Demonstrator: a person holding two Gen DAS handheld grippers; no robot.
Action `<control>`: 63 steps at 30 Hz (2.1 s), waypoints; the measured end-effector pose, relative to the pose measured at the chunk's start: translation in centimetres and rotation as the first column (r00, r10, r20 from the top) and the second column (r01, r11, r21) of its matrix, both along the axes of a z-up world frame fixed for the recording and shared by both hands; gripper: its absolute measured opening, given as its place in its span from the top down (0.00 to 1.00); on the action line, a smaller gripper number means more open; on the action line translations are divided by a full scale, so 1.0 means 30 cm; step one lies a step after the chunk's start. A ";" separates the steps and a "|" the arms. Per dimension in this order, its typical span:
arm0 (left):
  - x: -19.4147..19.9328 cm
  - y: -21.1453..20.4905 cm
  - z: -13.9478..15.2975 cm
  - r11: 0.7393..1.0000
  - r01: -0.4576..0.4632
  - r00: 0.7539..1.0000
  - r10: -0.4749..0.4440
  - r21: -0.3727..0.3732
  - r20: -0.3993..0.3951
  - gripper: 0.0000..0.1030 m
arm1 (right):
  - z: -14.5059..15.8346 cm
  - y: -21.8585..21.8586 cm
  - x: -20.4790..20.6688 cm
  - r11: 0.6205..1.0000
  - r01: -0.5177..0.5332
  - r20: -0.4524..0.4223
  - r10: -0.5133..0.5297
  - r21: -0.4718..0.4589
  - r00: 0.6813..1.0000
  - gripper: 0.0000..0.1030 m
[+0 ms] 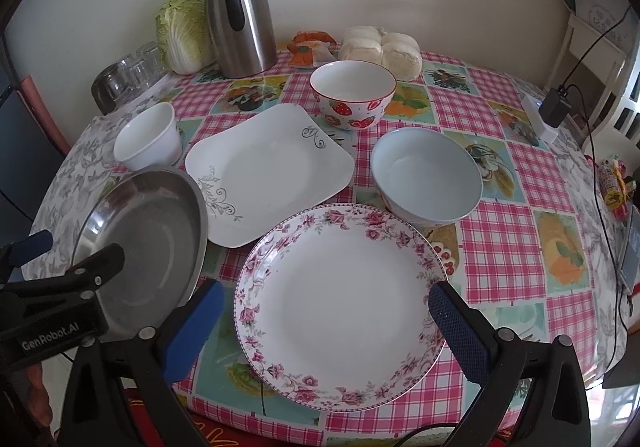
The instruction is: Organize plates and bowls
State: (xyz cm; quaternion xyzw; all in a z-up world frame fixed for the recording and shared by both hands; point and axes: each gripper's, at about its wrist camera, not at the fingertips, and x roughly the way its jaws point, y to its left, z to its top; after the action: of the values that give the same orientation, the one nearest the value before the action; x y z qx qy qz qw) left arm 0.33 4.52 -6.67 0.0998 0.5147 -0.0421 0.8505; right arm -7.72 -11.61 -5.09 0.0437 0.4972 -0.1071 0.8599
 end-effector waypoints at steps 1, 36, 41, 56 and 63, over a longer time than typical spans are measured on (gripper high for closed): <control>0.000 0.008 0.001 1.000 0.000 1.000 0.000 0.000 0.000 0.00 | 0.001 -0.002 0.002 1.000 -0.004 0.001 0.004 0.002 1.000 0.00; -0.002 -0.004 0.014 1.000 0.019 1.000 -0.020 0.020 0.018 0.00 | -0.008 0.017 0.008 1.000 -0.022 0.003 0.022 0.006 1.000 0.00; -0.002 -0.003 0.014 1.000 0.020 1.000 -0.020 0.020 0.017 0.00 | -0.008 0.018 0.008 1.000 -0.023 0.003 0.023 0.007 1.000 0.00; 0.002 0.017 0.005 1.000 0.006 1.000 -0.006 0.015 0.007 0.00 | -0.021 0.032 0.016 1.000 -0.028 -0.004 0.028 0.007 1.000 0.00; 0.017 0.035 -0.002 1.000 -0.012 1.000 0.012 0.003 -0.005 0.00 | -0.029 0.032 0.029 0.999 -0.030 -0.020 0.030 0.010 0.999 0.00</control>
State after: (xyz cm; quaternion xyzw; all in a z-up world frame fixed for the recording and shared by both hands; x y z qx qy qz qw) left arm 0.84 5.58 -6.72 0.0981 0.5172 -0.0366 0.8494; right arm -6.86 -10.64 -5.95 0.0393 0.5068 -0.0921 0.8562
